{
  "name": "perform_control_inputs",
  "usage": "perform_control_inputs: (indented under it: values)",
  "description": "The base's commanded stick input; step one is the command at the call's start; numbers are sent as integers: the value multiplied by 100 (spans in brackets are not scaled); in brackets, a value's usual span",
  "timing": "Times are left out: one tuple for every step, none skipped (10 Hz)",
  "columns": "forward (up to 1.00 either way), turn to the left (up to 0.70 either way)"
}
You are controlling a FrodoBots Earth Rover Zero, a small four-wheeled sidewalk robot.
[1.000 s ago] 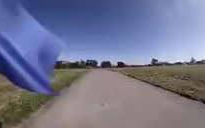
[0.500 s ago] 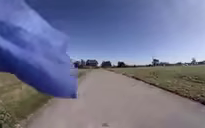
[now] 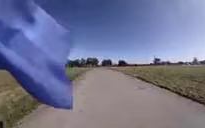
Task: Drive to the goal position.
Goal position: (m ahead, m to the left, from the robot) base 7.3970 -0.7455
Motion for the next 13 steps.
perform_control_inputs:
  values:
    - [100,0]
    - [100,0]
    - [100,0]
    - [100,0]
    - [100,0]
    - [100,0]
    - [100,0]
    - [100,0]
    - [100,0]
    - [100,0]
    - [100,0]
    - [100,0]
    - [100,0]
